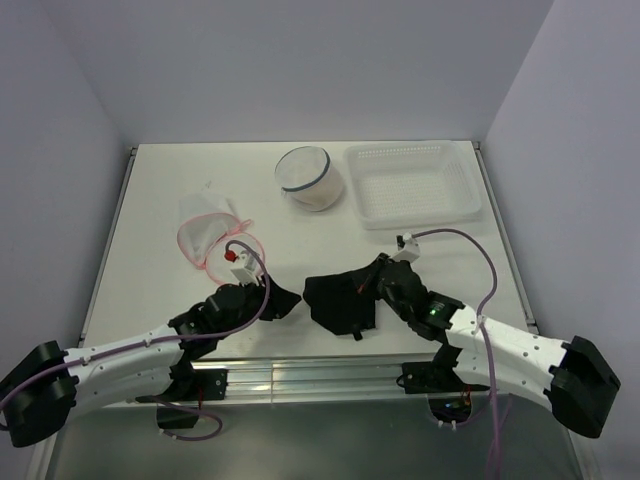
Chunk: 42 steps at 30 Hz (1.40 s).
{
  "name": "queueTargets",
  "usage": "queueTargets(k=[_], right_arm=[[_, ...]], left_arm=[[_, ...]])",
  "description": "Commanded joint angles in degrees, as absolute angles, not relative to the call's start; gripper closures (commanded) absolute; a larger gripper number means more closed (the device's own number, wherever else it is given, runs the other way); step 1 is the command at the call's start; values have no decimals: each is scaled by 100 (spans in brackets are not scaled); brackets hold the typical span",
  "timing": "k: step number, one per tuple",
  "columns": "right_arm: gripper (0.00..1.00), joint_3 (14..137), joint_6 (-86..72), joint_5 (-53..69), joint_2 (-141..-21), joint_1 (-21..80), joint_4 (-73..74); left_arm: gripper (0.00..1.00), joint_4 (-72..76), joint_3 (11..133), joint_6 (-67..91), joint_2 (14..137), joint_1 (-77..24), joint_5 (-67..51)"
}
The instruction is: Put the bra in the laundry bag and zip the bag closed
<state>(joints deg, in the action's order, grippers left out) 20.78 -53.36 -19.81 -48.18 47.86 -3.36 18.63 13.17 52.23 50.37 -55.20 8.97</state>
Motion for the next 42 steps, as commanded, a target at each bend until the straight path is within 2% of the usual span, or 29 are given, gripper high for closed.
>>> queueTargets(k=[1,4,5,6,8,9,11,12,15,21,29,42], right_arm=[[100,2171,-5651,-1960,-5088,4851,-98],[97,2293,-5739,-2231,-5264,4860,473],[91,2407,-5748,-2380,-5317,4860,797],[78,2469,-5739,-2443,-5309,4869,948],[64,2610,-5722,-2627,-5195,4860,1333],[50,2654,-5722,-2698,-5133,4860,1475],[40,2803,-5704,-2882,-4871,4869,1852],[31,2865,-5704,-2935,-4782,4860,1985],[22,3093,-5704,-2936,-4378,4869,2442],[20,3226,-6020,-2198,-3745,4869,3049],[21,2620,-6775,-758,-3322,5009,2673],[20,2260,-7909,-282,-2831,5484,3269]], left_arm=[[52,2057,1573,5230,5124,-5511,835],[52,2004,1722,5177,5282,-5511,870],[51,2013,1766,5133,5387,-5511,888],[51,2030,1854,5115,5431,-5511,896],[50,2048,1951,5028,5615,-5511,940],[50,2083,2056,5010,5686,-5511,958],[50,2109,2179,4914,5922,-5511,984],[51,2118,2301,4878,5993,-5511,1010],[51,2109,2530,4729,6327,-5519,1142],[50,2013,2821,4421,6881,-5537,1362],[46,2004,3401,3851,7646,-5546,1336],[47,2294,3841,3278,8472,-5546,862]])
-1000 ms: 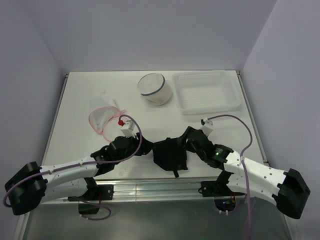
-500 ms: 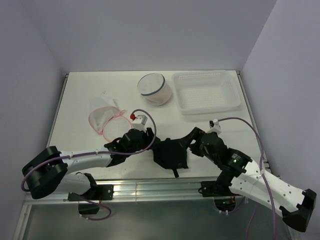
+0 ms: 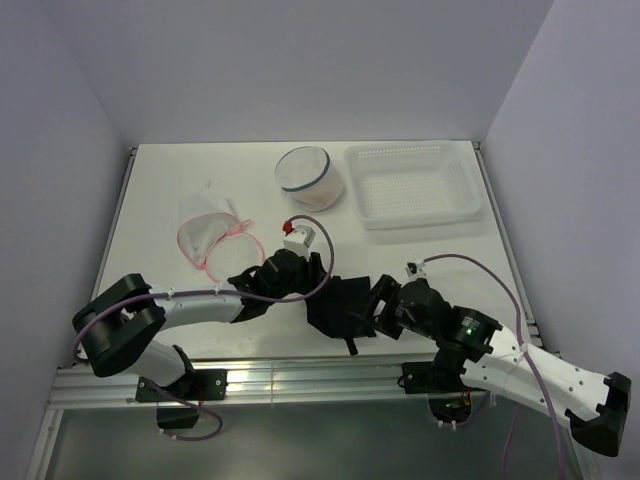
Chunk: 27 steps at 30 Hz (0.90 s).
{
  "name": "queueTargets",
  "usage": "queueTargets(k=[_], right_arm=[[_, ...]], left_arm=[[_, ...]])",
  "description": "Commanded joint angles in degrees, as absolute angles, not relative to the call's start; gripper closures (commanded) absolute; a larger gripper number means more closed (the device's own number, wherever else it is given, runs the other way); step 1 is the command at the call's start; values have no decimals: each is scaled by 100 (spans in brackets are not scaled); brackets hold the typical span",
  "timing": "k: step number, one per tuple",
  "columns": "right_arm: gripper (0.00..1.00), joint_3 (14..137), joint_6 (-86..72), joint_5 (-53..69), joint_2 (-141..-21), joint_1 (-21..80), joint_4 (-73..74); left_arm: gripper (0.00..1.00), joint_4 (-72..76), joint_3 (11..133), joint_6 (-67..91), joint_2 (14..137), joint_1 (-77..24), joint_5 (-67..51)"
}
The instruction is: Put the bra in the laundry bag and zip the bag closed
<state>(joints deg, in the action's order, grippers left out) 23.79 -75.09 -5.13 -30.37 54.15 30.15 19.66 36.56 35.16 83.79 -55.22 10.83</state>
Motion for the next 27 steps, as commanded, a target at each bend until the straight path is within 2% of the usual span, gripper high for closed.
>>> queueTargets(k=[1,12,20,27], right_arm=[[20,2180,-7980,-203,-2787,5493,3270],[19,1706,-8736,-35,-2400,5625,3393],[18,1327,-9210,71,-2768,5870,2567],[18,1056,-9799,-474,-3040,6170,1917]], left_arm=[[47,2337,3832,3287,8525,-5546,835],[48,2654,3735,3313,8806,-5563,668],[49,2786,3656,3384,8947,-5572,615],[50,2900,3560,3463,8974,-5590,598]])
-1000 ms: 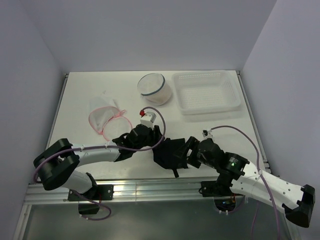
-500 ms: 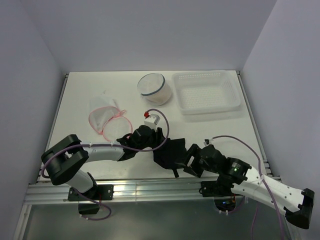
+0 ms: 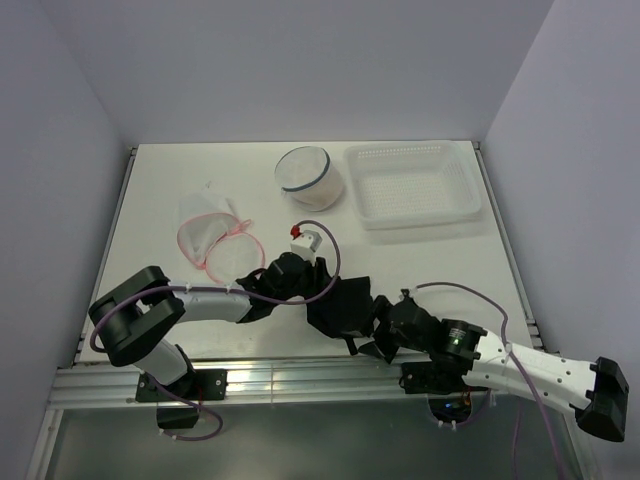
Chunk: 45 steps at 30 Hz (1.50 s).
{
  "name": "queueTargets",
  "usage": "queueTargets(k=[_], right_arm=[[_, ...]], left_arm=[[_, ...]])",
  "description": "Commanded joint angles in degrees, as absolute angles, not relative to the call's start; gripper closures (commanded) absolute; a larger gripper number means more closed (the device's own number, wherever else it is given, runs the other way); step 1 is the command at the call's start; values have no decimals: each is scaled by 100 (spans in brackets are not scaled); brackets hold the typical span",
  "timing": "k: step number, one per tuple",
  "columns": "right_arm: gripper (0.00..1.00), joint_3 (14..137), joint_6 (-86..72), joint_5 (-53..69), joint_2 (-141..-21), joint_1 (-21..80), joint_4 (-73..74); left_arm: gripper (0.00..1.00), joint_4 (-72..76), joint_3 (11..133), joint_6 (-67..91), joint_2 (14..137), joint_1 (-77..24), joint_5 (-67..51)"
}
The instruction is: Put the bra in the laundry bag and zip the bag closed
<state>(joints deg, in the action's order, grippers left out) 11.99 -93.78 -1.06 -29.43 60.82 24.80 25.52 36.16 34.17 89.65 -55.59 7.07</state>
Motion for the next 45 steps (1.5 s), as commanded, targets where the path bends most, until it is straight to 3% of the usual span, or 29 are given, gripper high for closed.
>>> queueTargets(k=[1,12,30,36,39,45], right_arm=[[18,1002,-9930,-562,-3076,6187,1690],[21,721,-10388,-1274,-3946,6231,467],[34,1098,-9835,-2575,-4605,6012,413],[57,1178,-9476,-2759,-4597,5880,395],[77,1239,-9230,-2847,-4395,5810,527],[93,1485,-8685,-2857,-4131,5695,835]], left_arm=[[50,2918,3525,3489,8982,-5599,589],[53,2988,3235,3682,8834,-5642,589],[58,2435,2936,3885,7902,-6126,764],[58,1655,3075,3850,7429,-6135,1115],[53,987,3338,3893,6937,-6117,1826],[50,-1096,4041,4332,6075,-5539,3406]])
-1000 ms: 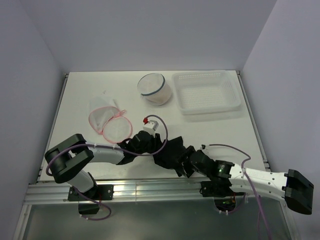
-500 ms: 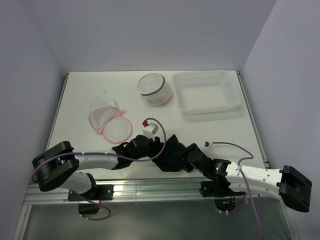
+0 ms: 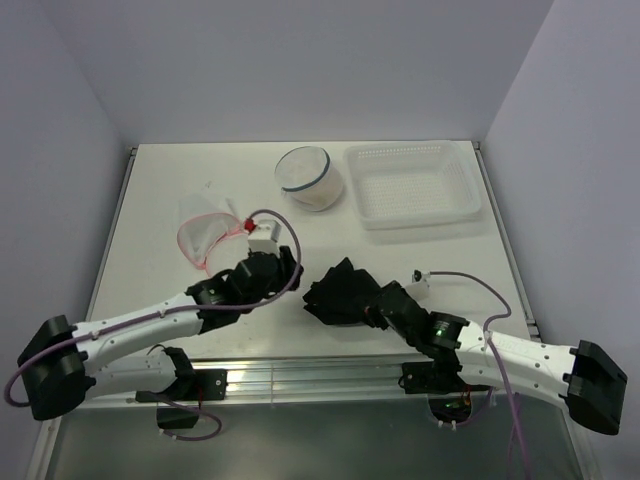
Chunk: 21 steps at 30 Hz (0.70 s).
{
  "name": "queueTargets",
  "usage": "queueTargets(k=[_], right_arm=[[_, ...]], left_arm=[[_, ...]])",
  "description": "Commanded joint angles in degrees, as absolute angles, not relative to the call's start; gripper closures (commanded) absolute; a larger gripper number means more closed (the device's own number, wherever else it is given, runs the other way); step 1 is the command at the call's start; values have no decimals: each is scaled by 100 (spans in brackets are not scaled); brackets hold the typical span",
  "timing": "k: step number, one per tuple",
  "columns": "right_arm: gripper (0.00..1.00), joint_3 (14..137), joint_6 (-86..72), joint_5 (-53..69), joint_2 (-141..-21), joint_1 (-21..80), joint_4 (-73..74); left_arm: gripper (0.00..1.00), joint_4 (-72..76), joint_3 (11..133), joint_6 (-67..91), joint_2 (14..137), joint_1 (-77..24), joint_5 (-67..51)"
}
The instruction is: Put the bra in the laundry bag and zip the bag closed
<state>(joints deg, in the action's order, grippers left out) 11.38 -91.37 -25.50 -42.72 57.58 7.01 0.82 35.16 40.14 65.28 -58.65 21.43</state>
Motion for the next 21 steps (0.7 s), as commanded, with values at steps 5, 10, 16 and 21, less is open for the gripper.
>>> queueTargets(k=[5,10,16,21], right_arm=[[97,1775,-8315,-2734,-4183,5687,932],[98,1925,-8069,-2611,-4219,5695,853],[99,1995,-7919,-2373,-4350,5695,712],[99,1872,-7954,-2277,-4280,5687,501]], left_arm=[[50,-2913,4604,4658,5678,-4529,4578],[48,-3191,4887,4465,5792,-3158,4528],[52,-2901,5124,4271,6653,-1637,3666],[48,-2532,5001,4228,6750,-1012,3147]])
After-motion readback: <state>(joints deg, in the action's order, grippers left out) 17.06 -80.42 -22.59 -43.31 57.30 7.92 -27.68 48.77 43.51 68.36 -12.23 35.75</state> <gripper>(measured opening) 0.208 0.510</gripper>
